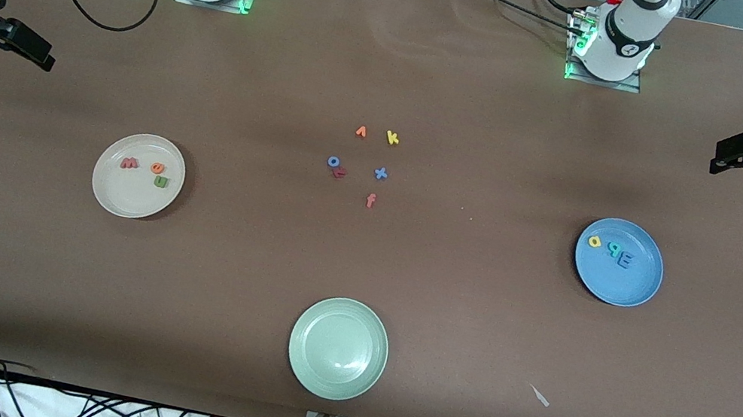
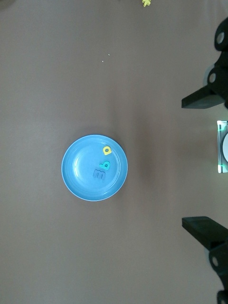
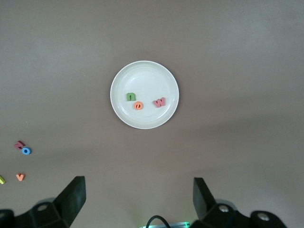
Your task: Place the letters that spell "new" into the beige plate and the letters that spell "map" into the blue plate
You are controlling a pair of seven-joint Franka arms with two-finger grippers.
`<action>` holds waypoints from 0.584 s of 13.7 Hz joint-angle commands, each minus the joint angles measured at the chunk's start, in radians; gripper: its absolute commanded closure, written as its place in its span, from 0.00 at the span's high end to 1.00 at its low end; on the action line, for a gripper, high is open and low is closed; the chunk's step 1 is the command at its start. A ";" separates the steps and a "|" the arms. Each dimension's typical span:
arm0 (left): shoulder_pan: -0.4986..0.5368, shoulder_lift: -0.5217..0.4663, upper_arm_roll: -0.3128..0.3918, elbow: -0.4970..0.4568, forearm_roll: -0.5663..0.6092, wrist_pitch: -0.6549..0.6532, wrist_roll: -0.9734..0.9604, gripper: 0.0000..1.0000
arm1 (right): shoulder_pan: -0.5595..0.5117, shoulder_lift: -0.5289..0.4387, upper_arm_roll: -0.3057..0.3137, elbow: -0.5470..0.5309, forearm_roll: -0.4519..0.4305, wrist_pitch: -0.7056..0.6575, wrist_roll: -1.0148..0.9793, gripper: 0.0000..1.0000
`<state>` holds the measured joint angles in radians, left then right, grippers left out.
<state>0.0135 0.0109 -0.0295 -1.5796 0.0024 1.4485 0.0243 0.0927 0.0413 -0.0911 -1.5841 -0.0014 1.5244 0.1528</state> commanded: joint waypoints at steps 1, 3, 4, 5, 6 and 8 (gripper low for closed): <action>0.000 0.012 0.000 0.029 -0.019 -0.022 0.003 1.00 | -0.028 -0.018 0.022 -0.022 0.011 0.019 0.014 1.00; 0.000 0.012 0.000 0.030 -0.019 -0.022 0.003 1.00 | -0.031 -0.015 0.022 -0.024 0.017 0.022 0.021 1.00; 0.000 0.012 0.000 0.030 -0.019 -0.022 0.003 1.00 | -0.030 -0.012 0.022 -0.024 0.017 0.034 0.017 1.00; 0.000 0.012 0.000 0.030 -0.019 -0.022 0.002 1.00 | -0.027 -0.009 0.022 -0.024 0.017 0.037 0.013 1.00; 0.000 0.012 0.000 0.030 -0.019 -0.022 0.003 1.00 | -0.022 -0.003 0.022 -0.021 0.017 0.036 0.011 1.00; 0.000 0.012 0.000 0.030 -0.019 -0.022 0.003 1.00 | -0.019 0.008 0.021 -0.017 0.014 0.040 0.008 1.00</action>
<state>0.0135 0.0109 -0.0295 -1.5795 0.0024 1.4485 0.0243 0.0820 0.0492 -0.0805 -1.5910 -0.0009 1.5498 0.1578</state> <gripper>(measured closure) 0.000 0.000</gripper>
